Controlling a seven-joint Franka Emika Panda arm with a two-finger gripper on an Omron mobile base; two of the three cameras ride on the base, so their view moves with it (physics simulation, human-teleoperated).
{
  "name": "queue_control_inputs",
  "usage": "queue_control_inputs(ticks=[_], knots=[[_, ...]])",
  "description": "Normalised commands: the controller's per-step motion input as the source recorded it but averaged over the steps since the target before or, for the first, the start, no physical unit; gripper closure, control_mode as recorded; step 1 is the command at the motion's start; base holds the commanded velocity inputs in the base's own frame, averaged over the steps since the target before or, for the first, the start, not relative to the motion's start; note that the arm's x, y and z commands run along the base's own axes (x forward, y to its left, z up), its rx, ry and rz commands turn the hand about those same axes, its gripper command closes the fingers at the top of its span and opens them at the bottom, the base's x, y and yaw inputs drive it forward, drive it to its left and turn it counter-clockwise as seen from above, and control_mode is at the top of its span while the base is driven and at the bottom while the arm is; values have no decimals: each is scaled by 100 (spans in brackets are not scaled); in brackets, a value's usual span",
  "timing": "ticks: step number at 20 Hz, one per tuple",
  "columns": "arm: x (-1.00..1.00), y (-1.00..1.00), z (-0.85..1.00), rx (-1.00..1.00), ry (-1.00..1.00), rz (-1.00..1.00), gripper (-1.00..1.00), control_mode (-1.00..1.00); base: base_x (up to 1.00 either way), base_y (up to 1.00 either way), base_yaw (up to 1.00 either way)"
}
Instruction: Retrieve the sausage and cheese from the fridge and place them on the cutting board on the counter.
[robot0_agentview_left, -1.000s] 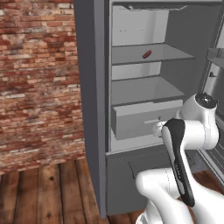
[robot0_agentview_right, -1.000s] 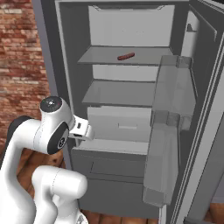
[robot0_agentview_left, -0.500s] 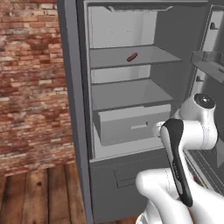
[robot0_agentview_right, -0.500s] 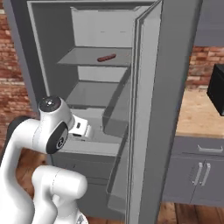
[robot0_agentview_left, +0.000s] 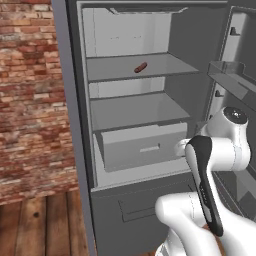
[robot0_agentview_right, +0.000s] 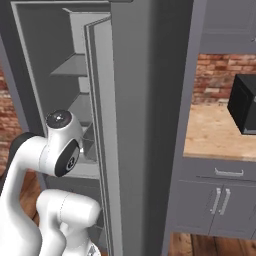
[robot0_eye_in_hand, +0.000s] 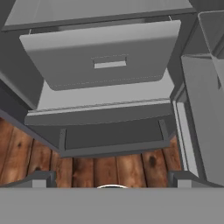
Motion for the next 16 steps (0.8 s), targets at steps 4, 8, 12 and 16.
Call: queue_control_inputs(ticks=[4,8,12,16], knots=[[0,0,0,0,0,0,-100,100,29,0,0],[0,0,0,0,0,0,-100,100,7,0,0],[0,0,0,0,0,0,-100,100,0,0,0],[0,0,0,0,0,0,-100,100,0,0,0]])
